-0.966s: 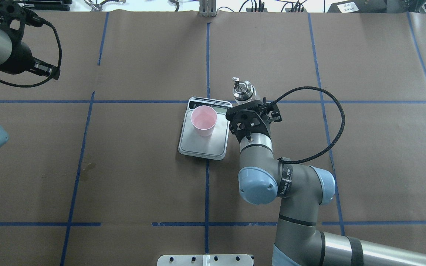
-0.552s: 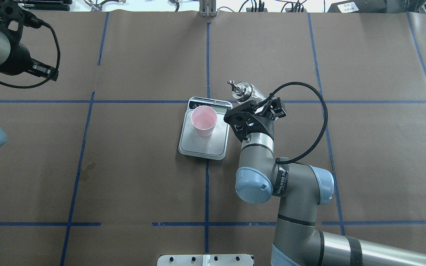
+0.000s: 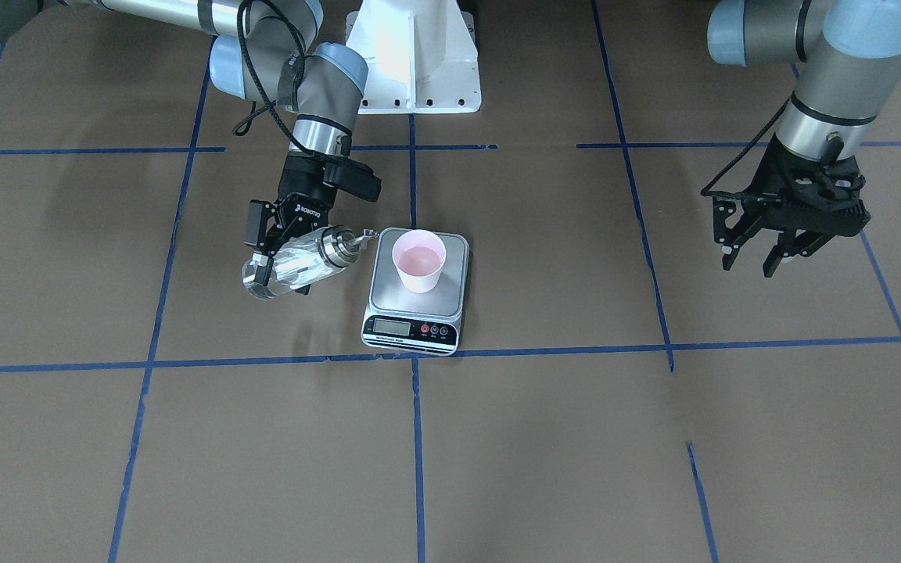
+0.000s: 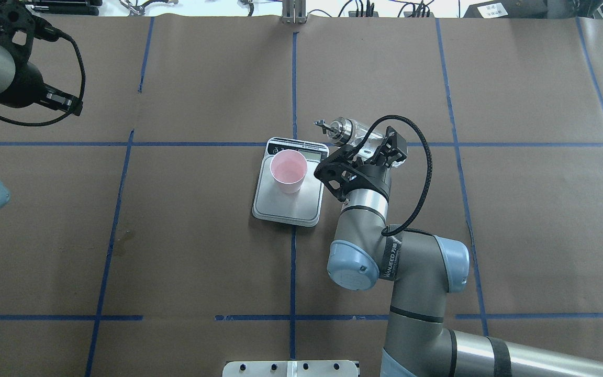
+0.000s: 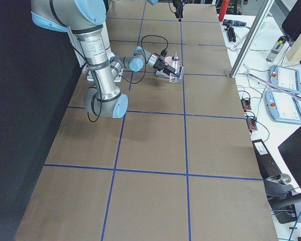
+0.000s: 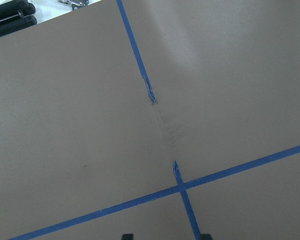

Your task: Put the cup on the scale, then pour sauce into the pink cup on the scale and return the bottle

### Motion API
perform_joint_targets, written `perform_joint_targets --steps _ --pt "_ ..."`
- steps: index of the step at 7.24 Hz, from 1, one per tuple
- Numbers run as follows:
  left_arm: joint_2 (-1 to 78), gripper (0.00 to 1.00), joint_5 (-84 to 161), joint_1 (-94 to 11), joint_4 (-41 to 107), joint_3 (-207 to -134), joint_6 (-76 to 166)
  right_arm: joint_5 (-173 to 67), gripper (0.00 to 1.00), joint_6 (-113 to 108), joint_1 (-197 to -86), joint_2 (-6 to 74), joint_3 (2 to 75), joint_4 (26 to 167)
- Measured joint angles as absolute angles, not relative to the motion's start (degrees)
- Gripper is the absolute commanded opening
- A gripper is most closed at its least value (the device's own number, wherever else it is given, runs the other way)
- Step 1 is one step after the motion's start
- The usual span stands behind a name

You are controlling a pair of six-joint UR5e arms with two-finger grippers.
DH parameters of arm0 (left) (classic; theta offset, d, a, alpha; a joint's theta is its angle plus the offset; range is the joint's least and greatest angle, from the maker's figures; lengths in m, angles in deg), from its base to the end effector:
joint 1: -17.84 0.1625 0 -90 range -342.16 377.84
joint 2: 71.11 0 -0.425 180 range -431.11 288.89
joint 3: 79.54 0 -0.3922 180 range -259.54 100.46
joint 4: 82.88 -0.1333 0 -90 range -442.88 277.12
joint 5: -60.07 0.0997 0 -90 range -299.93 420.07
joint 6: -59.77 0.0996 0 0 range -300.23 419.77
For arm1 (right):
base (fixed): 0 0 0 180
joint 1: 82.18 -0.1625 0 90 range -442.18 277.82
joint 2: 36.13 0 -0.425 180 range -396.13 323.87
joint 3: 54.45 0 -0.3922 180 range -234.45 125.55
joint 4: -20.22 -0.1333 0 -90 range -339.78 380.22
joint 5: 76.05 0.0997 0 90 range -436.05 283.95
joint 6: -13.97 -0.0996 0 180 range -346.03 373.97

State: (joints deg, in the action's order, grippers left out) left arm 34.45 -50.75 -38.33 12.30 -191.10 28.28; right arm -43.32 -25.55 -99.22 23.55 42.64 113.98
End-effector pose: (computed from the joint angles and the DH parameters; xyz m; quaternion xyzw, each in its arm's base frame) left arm 0.2322 -0.5223 0.3370 0.2078 0.3334 0.0839 0.9158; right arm -0.5473 -0.3948 0.2807 0.5225 0.0437 -0.1089 0.8445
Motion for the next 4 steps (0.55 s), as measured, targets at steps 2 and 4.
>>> perform_joint_targets --steps 2,4 --pt "34.4 0.54 -50.8 -38.3 12.3 -191.0 28.2 -44.6 0.0 -22.7 -98.9 23.4 43.2 115.2" --pt "34.4 0.54 -50.8 -38.3 12.3 -190.9 28.2 -45.7 0.0 -20.1 -98.2 23.4 43.0 116.6"
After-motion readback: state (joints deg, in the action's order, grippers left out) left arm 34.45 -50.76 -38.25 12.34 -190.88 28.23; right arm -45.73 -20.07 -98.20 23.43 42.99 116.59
